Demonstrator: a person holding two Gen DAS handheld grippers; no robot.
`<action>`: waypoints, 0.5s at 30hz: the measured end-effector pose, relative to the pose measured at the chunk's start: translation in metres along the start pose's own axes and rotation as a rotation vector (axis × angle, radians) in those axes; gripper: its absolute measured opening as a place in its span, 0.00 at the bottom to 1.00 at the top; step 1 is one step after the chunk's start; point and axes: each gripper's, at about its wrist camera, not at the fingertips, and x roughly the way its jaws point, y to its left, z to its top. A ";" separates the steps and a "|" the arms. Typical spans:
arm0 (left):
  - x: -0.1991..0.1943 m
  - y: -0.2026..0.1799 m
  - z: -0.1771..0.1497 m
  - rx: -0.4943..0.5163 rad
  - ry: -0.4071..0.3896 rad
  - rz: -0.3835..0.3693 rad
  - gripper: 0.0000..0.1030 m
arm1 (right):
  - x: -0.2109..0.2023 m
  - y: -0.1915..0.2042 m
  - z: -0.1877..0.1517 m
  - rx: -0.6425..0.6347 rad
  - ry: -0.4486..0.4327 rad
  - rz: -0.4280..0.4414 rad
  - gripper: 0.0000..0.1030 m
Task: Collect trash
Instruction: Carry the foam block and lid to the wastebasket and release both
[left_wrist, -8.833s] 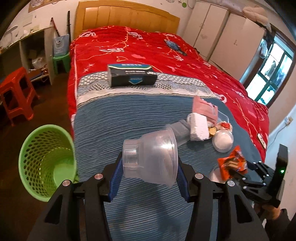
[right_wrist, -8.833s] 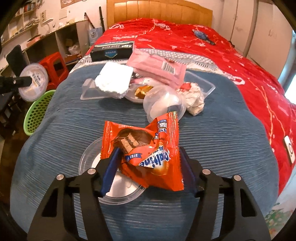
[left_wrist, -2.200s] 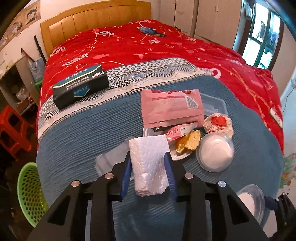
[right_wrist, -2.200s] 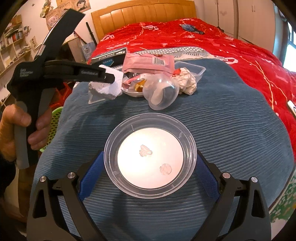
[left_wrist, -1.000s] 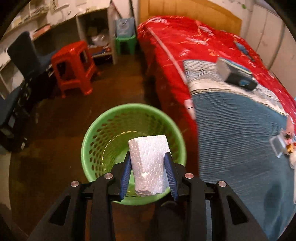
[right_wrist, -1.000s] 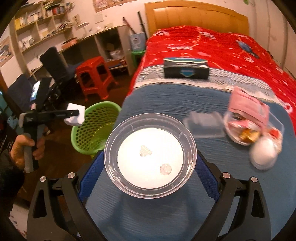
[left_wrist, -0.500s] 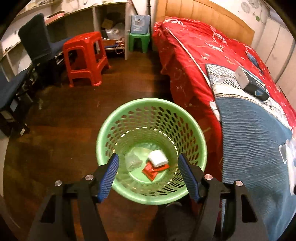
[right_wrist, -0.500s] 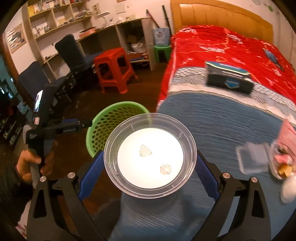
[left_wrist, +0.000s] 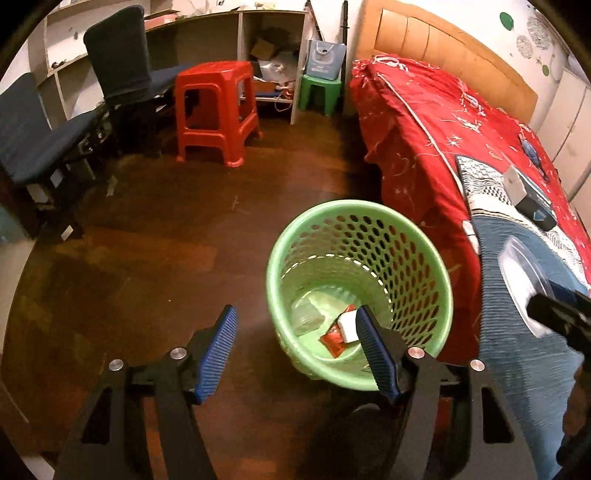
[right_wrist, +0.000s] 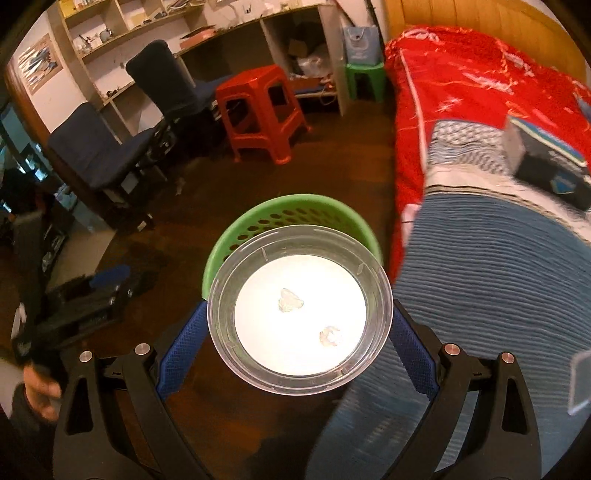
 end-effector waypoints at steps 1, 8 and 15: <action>0.001 0.002 -0.002 -0.005 0.004 0.001 0.62 | 0.006 0.002 0.003 0.003 0.006 0.003 0.90; 0.006 0.006 -0.007 -0.012 0.023 0.003 0.62 | 0.032 0.012 0.020 0.027 0.014 0.020 0.91; 0.002 -0.001 -0.010 -0.002 0.012 0.000 0.67 | 0.029 0.009 0.024 0.050 -0.008 0.035 0.93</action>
